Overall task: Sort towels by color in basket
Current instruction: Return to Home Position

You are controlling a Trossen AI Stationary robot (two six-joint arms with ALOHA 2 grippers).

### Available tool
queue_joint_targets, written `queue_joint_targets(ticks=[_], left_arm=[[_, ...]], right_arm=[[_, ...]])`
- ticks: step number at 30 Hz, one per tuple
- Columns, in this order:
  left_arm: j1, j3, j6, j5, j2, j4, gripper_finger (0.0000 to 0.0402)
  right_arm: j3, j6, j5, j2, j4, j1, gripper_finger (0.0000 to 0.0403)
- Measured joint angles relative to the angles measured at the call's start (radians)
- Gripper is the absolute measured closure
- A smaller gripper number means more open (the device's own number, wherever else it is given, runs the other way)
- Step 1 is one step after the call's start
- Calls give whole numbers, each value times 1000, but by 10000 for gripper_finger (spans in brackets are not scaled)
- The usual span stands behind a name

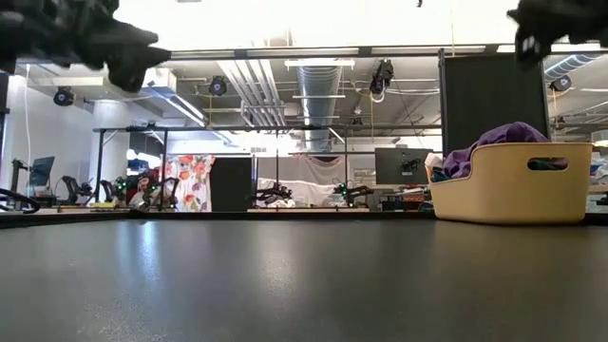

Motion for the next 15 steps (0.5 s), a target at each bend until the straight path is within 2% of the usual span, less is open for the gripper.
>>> queue_joint_targets(ticks=[2, 4, 6, 8, 11, 15], left_arm=[[0, -54, -16, 17, -38, 53, 245], [0, -96, -44, 31, -83, 69, 245], [0, -123, -91, 31, -127, 53, 245], [0, -146, -106, 31, -167, 25, 245], [0, -178, -106, 32, -228, 21, 245], [-3, -228, -139, 32, -309, -27, 245]], right_arm=[[-36, 124, 41, -23, -73, -1, 329], [-69, 216, 38, -34, -133, -1, 330], [-97, 164, -34, -34, -85, 4, 328], [-125, 85, -114, -32, 64, 9, 325], [-155, 55, -95, -33, 222, 10, 324], [-170, 0, -89, -31, 237, 14, 330]])
